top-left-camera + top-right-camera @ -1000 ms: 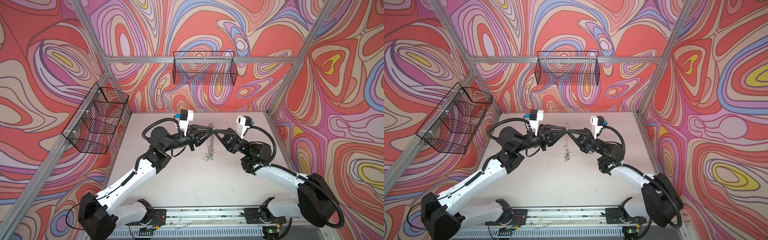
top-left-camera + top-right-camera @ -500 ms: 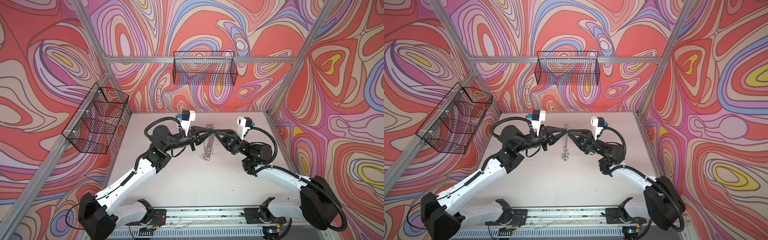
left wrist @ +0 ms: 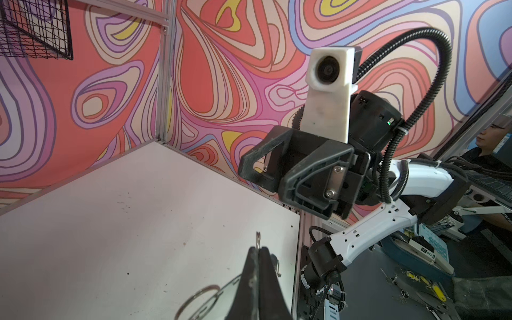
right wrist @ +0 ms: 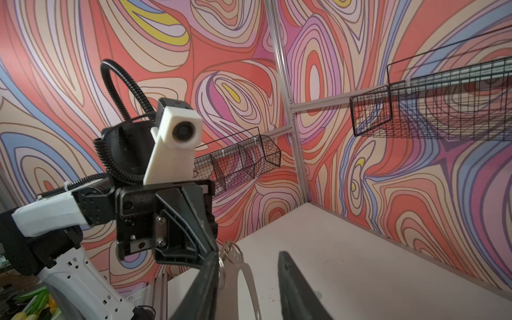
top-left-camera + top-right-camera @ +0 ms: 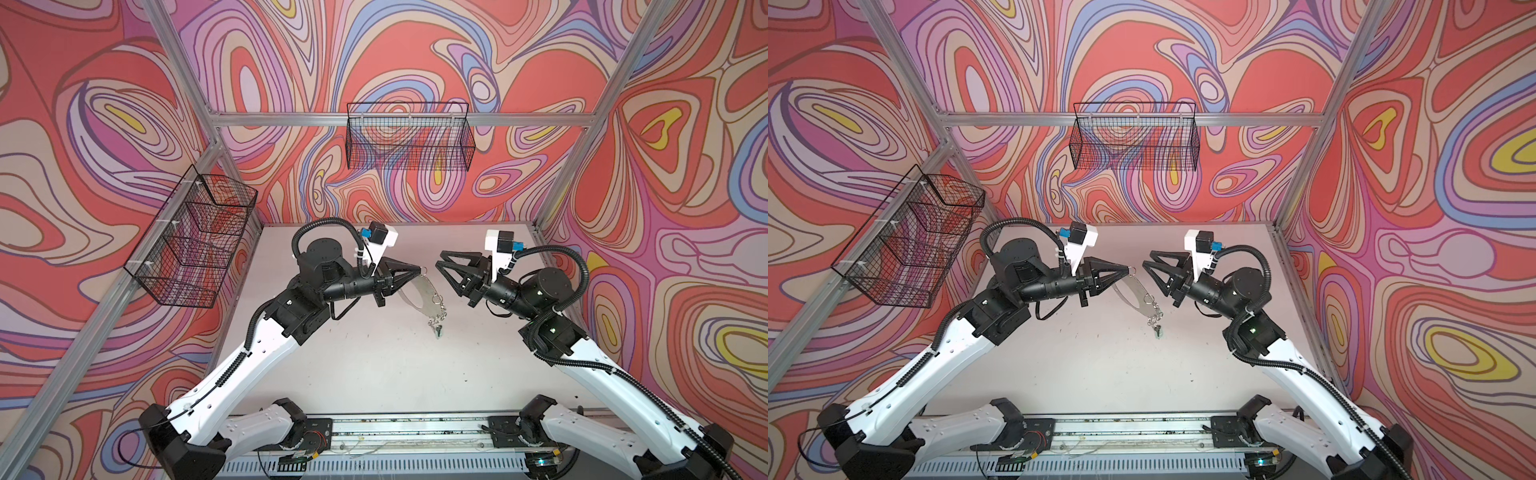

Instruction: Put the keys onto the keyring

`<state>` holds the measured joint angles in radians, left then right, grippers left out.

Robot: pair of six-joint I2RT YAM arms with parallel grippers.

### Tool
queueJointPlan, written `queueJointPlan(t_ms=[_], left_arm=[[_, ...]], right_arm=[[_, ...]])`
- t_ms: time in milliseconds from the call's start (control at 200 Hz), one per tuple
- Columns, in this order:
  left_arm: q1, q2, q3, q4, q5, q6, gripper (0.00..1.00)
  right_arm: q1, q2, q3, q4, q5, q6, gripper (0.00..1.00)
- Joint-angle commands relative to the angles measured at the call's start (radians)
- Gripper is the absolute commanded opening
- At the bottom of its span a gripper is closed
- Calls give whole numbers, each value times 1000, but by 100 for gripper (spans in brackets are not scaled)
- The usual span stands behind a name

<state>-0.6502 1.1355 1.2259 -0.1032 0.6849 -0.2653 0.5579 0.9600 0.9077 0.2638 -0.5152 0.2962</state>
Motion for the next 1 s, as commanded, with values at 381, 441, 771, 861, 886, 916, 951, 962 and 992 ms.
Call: queueJointPlan(t_ms=[381,441,771,861,886,916,951,962,992], left_arm=[[-6,48,90,-154,7,92,0],[-6,54,95,-182,1,92,0],[-6,57,103,-187,13,98,0],[-6,52,100,-188,11,99,0],[-6,50,99,-188,11,100,0],[-6,50,99,-188,11,100,0],[-6,49,99,-188,11,101,0],[-6,49,99,-189,11,101,0],[-6,48,99,-191,10,101,0]], right_arm=[[56,14,86,-285,38,-239,30],[71,18,93,-295,42,-249,30],[112,52,128,-343,93,-282,24],[114,57,131,-354,96,-287,23],[113,58,132,-357,96,-287,24],[113,59,132,-361,93,-287,24],[113,60,132,-365,95,-288,24],[113,59,132,-366,95,-287,24],[114,59,132,-369,95,-288,24]])
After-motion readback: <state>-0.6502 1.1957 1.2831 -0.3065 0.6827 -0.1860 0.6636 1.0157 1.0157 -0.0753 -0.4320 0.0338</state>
